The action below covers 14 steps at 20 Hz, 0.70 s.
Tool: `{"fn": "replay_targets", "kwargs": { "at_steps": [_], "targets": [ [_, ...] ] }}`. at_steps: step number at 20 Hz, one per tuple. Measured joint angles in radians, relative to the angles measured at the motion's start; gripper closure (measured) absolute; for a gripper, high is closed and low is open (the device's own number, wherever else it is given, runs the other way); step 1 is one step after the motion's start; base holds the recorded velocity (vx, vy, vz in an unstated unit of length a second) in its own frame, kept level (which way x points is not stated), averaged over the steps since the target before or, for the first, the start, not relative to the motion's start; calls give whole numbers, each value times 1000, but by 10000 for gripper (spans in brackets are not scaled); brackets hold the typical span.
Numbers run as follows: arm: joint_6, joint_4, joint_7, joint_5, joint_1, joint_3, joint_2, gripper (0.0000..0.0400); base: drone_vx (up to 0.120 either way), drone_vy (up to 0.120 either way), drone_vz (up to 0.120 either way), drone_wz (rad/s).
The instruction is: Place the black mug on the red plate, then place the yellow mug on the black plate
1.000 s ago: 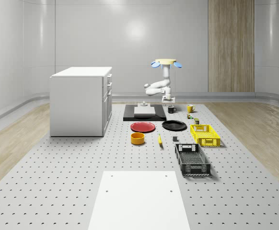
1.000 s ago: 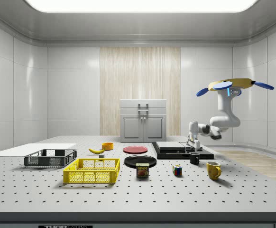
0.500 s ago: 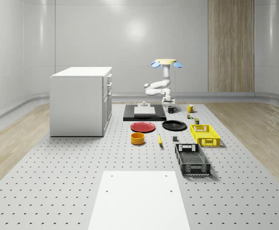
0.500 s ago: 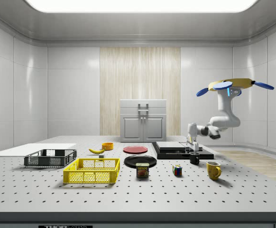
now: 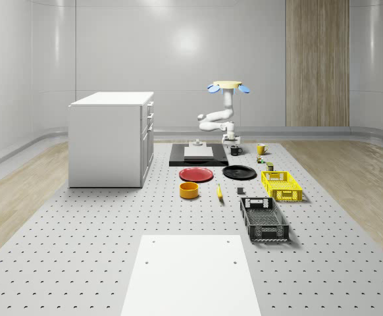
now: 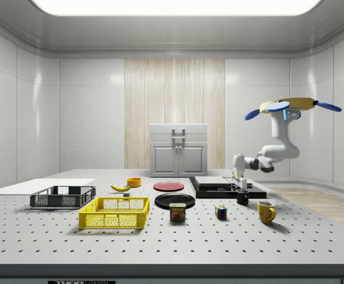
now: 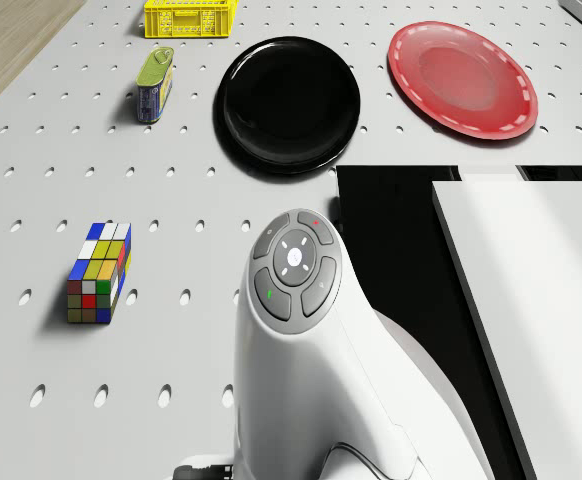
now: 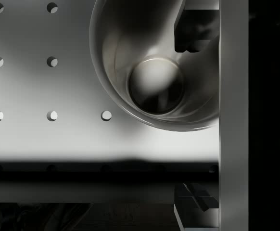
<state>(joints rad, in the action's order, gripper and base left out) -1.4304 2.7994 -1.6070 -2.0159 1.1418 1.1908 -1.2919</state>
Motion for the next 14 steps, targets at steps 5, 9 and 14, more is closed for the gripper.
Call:
{"fn": "replay_targets", "kwargs": {
  "at_steps": [5, 9, 14],
  "targets": [
    [-14, 3, -1, 4, -3, -1, -16, 0, 0, 0, 0, 0],
    [-26, 3, -3, 6, -1, -4, -27, 0, 0, 0, 0, 0],
    [-42, -1, -6, 1, 3, -12, -40, 174, 0, 0, 0, 0]
  ]
}}
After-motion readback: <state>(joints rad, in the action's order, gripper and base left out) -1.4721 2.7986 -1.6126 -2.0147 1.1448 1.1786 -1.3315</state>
